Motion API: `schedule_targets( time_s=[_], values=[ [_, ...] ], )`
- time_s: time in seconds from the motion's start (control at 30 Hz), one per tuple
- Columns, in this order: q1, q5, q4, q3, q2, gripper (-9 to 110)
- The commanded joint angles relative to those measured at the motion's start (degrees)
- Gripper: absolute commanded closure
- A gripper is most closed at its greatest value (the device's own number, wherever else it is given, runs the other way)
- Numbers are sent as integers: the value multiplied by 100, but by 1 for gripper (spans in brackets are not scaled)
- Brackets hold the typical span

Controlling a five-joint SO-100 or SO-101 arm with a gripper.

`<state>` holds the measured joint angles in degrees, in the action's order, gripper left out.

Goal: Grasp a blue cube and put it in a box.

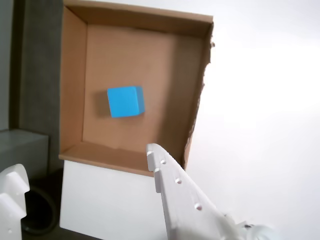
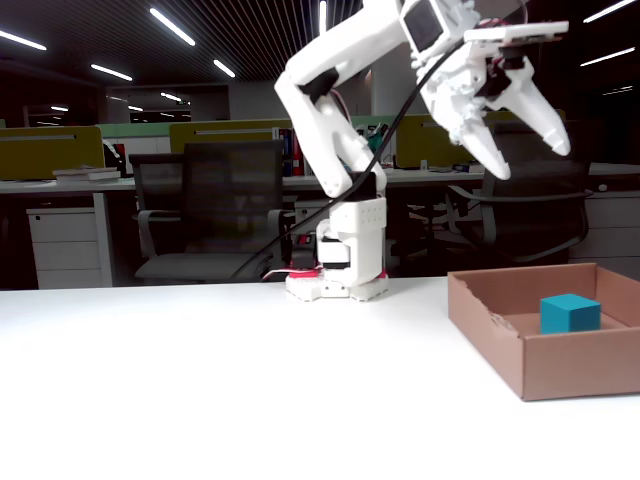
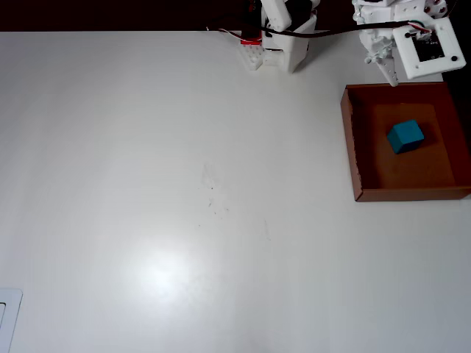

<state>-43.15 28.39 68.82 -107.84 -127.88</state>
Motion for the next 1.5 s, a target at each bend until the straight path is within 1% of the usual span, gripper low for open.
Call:
schedule_targets(
  time_s=[0.0,0.47,0.8,1.07,1.27,1.47],
  values=[
    [105,97,18,0,-334,71],
    [527,167,-158,-984,-1626,71],
    [1195,176,-589,-2320,-3138,72],
    [1556,176,-694,-3120,-3858,72],
    [1652,202,-870,-3709,-4210,72],
    [1521,211,-879,-4166,-4693,72]
  ],
)
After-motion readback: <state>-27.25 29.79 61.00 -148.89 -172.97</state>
